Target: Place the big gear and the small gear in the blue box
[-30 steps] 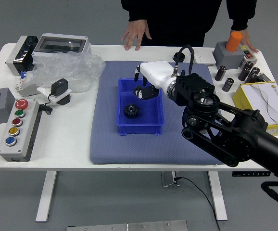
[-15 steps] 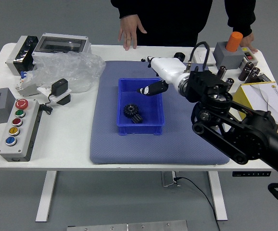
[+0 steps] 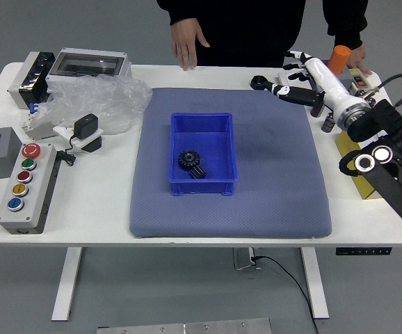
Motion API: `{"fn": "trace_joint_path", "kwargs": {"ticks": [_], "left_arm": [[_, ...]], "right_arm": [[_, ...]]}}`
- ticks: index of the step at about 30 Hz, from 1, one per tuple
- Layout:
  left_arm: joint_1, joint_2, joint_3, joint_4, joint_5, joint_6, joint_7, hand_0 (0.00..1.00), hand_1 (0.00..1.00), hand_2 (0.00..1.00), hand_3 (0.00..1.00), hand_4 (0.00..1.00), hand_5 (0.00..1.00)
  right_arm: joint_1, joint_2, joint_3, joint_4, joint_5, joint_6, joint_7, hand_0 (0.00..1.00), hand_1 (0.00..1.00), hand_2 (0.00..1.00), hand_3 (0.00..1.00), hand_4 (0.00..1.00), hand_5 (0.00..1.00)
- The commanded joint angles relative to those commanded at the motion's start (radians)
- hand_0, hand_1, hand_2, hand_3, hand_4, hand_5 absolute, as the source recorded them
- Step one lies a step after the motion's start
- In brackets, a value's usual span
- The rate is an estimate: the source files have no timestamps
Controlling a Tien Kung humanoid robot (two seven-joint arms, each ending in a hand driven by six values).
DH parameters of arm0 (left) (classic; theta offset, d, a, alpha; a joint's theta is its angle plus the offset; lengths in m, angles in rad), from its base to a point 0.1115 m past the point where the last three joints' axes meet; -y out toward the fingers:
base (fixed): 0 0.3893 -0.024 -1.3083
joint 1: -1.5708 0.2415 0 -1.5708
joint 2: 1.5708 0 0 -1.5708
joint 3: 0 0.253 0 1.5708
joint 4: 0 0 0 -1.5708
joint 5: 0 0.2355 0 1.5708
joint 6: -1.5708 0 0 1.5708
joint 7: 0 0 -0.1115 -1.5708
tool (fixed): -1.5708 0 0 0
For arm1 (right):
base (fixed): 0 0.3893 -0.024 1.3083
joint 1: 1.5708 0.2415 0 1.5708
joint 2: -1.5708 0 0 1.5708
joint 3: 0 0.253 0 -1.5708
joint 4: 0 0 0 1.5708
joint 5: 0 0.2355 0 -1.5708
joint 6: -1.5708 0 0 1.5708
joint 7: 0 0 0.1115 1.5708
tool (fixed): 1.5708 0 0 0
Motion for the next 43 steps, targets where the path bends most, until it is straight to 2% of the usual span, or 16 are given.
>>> {"fn": "trace_joint_path", "kwargs": {"ticks": [1,2,7,8,16,23,28,43], "left_arm": [[0.000,0.000,0.001,0.000,-0.001,0.000,0.000,0.843,0.808,0.816,0.853,0.710,0.279],[0.001,0.000,0.002,0.000,-0.003,0.000,0.000,0.843,0.809,0.816,0.853,0.710,0.279],[-0.001,0.000,0.003,0.000,-0.005,0.001,-0.002,0.843,0.809,0.816,0.853,0.710,0.279],[-0.001,0.000,0.003,0.000,-0.005,0.001,-0.001,0.844,0.809,0.816,0.853,0.710,0.280],[-0.005,-0.003,0.005,0.000,-0.004,0.001,-0.001,0.843,0.808,0.816,0.853,0.710,0.279],[-0.005,-0.003,0.007,0.000,-0.002,0.000,0.001,0.843,0.808,0.816,0.853,0.711,0.279],[-0.004,-0.004,0.008,0.000,0.000,0.000,0.002,0.843,0.808,0.816,0.852,0.711,0.280],[-0.006,-0.006,0.011,0.000,-0.001,0.000,0.002,0.843,0.808,0.816,0.851,0.714,0.280]], "right_arm": [[-0.011,-0.005,0.018,-0.001,0.036,-0.001,0.021,0.861,0.810,0.909,0.956,0.826,0.645],[-0.021,-0.009,0.040,-0.003,0.078,0.001,0.045,0.900,0.849,0.932,0.959,0.843,0.836],[-0.064,-0.035,0.123,-0.008,0.270,0.043,0.150,0.900,0.849,0.932,0.959,0.843,0.836],[-0.070,-0.040,0.133,-0.008,0.303,0.052,0.164,0.932,0.853,0.937,0.951,0.840,0.946],[-0.114,-0.081,0.180,-0.001,0.606,0.124,0.228,0.939,0.852,0.938,0.949,0.842,0.921],[-0.150,-0.105,0.209,0.015,0.782,0.145,0.230,0.942,0.853,0.935,0.944,0.844,0.943],[-0.170,-0.115,0.224,0.028,0.823,0.154,0.229,0.936,0.853,0.935,0.943,0.841,0.955],[-0.223,-0.130,0.263,0.062,0.830,0.172,0.225,0.930,0.846,0.920,0.938,0.845,0.941]]}}
